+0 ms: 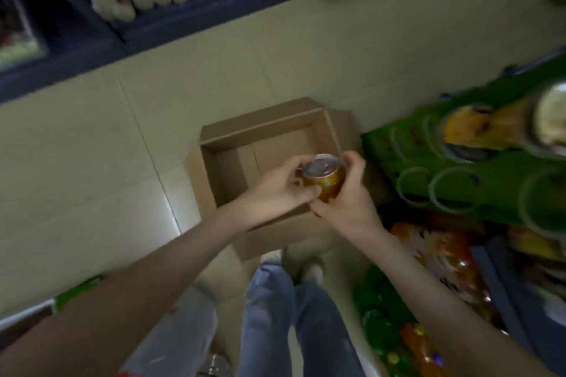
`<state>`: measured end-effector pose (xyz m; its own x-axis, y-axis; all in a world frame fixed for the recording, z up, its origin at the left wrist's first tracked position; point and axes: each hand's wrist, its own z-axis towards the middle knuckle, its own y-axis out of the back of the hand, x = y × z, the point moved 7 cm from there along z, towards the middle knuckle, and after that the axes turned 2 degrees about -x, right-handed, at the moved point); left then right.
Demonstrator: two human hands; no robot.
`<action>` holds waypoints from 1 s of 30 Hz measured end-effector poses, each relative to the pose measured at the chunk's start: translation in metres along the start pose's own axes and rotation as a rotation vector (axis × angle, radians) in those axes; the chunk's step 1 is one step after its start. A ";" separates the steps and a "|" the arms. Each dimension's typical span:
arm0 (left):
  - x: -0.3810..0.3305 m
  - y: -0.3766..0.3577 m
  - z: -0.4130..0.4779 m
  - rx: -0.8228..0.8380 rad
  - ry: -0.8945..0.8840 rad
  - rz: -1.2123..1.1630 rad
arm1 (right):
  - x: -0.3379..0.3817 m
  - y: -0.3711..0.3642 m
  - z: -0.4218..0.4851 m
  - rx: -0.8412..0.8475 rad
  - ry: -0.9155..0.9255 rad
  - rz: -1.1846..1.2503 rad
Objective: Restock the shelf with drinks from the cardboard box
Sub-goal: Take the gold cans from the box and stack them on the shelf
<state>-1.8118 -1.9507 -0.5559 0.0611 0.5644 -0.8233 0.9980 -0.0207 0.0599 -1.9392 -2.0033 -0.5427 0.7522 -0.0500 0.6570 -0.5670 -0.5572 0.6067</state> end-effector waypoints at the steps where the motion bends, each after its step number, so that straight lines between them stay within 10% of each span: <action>1: -0.029 -0.008 -0.014 0.030 -0.049 -0.030 | 0.008 0.028 -0.017 -0.048 -0.027 0.079; 14: -0.181 -0.313 -0.204 0.683 -0.376 0.046 | -0.085 0.251 -0.348 -0.401 -0.167 0.973; 30: -0.280 -0.717 -0.551 0.883 -1.026 0.331 | -0.243 0.435 -0.839 -1.097 0.077 0.918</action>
<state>-2.5537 -1.6389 -0.0572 -0.1051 -0.4108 -0.9056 0.5921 -0.7575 0.2749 -2.6504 -1.5380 -0.0624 -0.0158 0.0286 0.9995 -0.8287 0.5590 -0.0291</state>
